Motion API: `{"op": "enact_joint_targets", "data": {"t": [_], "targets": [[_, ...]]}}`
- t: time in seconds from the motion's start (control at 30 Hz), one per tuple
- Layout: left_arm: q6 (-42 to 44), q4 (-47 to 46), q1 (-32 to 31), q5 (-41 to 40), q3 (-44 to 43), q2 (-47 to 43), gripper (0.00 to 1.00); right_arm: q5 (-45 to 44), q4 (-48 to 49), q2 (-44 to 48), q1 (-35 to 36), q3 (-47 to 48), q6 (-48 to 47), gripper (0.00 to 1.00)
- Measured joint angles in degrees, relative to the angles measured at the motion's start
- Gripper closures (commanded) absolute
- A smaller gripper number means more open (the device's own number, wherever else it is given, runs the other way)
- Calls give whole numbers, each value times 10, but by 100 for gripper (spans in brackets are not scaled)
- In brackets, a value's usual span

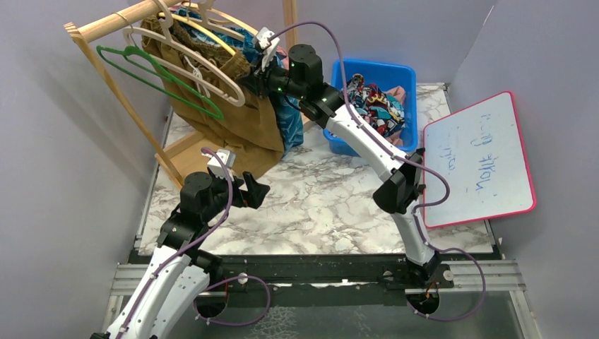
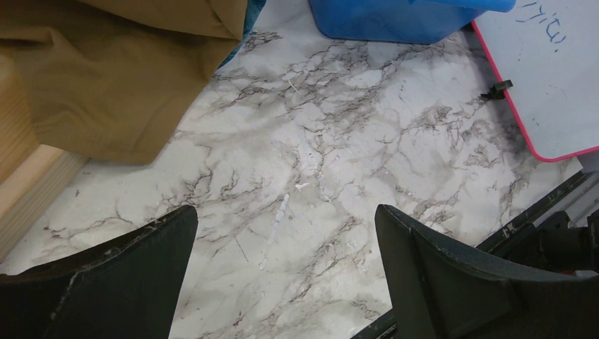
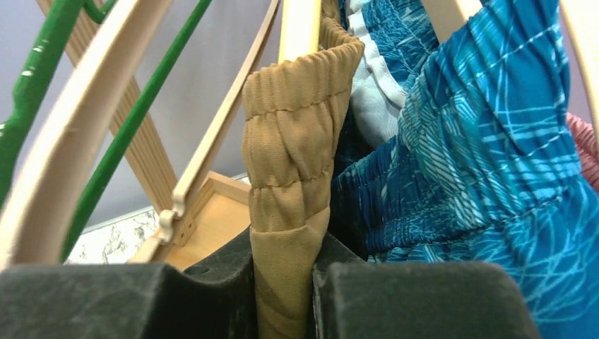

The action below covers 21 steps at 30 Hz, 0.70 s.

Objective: Remove the shorts from the hanger
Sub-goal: Pick up the hanger from the clothes rod.

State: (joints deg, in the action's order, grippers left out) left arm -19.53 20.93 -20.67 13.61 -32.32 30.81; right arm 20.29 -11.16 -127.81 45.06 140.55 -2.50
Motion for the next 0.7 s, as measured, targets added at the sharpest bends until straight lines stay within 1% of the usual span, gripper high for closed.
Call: {"op": "enact_joint_targets", "data": {"t": [0.1,0.3,0.47,0.7], "targets": [[0,0,0,0,0,0,1,-10,39,0,0,-25,9,99],[-1,1,0,0,0,0,1,-29,105,6,6,-69,29,99],[-1,1,0,0,0,-2,1,-70,150,33,18,-125,47,99],[-1,2,0,0,0,-5,1,-94,183,37,26,-132,73,99]]}}
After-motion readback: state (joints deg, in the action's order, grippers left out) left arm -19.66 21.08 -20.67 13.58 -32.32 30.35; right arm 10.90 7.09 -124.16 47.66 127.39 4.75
